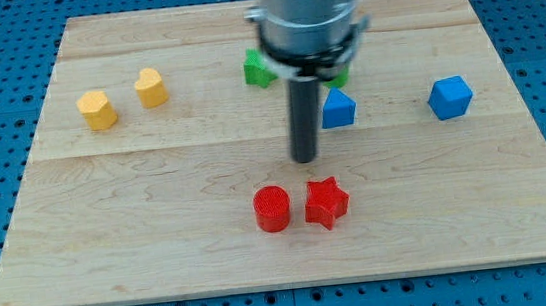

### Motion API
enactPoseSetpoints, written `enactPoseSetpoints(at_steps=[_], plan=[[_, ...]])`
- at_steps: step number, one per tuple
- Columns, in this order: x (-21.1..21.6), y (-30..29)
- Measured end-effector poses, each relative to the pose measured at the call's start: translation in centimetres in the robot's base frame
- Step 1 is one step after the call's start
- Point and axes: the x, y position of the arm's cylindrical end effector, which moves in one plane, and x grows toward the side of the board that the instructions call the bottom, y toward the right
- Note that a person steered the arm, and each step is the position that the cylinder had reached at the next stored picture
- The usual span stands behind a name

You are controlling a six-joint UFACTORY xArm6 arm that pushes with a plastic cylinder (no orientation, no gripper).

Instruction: Push the blue triangle to the left of blue cube

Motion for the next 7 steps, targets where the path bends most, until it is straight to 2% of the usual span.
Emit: enactPoseSetpoints(at_steps=[1,2,4,5,7], plan=[[-4.3,-0.2],[-6.5,-0.2],[-6.5,10.9],[-6.5,13.4],[-6.5,13.1]])
